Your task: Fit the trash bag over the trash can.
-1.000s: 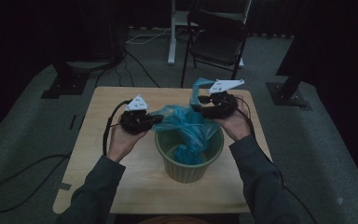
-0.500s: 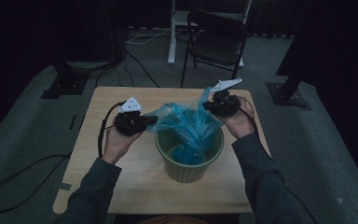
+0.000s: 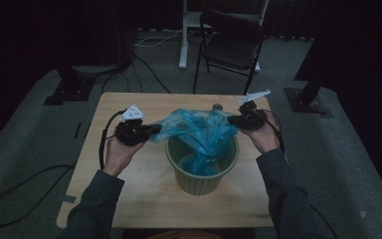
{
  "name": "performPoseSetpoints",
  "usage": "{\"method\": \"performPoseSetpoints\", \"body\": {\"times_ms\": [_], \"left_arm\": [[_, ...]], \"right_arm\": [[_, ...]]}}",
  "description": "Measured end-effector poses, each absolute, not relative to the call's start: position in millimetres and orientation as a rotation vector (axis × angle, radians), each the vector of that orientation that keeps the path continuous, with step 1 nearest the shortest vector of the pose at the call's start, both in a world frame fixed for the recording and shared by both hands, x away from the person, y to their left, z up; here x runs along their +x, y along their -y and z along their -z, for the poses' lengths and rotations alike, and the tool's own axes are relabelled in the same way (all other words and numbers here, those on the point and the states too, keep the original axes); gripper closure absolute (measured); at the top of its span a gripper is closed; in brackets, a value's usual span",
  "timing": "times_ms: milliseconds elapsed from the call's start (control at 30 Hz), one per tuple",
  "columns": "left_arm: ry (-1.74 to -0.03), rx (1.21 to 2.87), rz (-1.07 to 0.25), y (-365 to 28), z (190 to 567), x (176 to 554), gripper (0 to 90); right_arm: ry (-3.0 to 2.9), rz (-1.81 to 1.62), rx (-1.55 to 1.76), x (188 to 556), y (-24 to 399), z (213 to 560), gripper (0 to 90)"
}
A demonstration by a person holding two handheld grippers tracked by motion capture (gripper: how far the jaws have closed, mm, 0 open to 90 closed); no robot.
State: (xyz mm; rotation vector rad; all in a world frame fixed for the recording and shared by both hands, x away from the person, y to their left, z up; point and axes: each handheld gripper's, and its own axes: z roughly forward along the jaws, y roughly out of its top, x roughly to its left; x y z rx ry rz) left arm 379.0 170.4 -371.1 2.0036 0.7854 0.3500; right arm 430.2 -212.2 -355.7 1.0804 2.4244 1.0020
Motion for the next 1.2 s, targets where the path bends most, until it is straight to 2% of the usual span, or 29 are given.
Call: {"method": "performPoseSetpoints", "body": {"times_ms": [367,1067,1200], "left_arm": [[-0.797,2.019,-0.321,-176,379,373,89.8],[-0.801,2.051,-0.283,-174,393,366,89.7],[-0.796,2.051,-0.297,-173,391,364,87.9]], "right_arm": [[-2.466,-1.071,1.091,408,230,364,87.8],[-2.5,-1.108,1.089,387,239,381,87.7],[-2.484,-1.107,1.081,385,241,380,80.9]]}}
